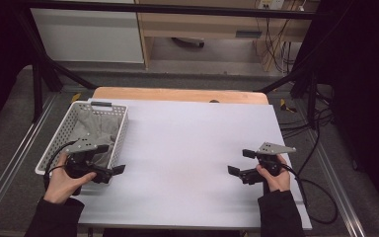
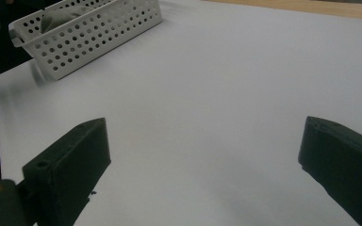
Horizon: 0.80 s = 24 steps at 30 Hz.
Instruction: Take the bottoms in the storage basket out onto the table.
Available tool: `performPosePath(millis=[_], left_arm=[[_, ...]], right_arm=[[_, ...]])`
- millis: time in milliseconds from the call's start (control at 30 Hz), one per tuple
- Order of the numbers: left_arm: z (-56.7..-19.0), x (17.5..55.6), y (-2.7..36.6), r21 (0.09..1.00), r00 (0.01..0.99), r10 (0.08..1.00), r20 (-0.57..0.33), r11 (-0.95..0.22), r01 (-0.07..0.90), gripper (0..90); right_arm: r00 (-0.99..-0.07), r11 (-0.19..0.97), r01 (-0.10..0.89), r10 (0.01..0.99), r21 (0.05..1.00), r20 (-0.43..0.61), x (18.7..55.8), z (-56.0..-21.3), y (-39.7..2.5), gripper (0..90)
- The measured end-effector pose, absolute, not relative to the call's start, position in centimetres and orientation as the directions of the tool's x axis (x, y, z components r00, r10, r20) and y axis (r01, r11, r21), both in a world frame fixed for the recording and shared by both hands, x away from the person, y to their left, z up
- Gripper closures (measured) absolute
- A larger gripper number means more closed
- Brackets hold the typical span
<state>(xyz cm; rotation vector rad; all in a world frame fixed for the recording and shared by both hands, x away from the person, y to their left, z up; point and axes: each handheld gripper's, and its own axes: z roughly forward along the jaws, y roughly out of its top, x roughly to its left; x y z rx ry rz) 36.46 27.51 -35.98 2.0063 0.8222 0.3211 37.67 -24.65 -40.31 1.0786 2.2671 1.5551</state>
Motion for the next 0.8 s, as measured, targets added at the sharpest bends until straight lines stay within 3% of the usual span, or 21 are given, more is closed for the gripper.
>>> performPosePath(millis=[800], left_arm=[[-35.3,36.5,29.1,0.83,0.714,0.697,-0.073,-0.354,0.431,1.8]], right_arm=[[-0.719,0.188,0.456,0.654,0.87,0.235,37.7,-40.4,-24.6,3.1]])
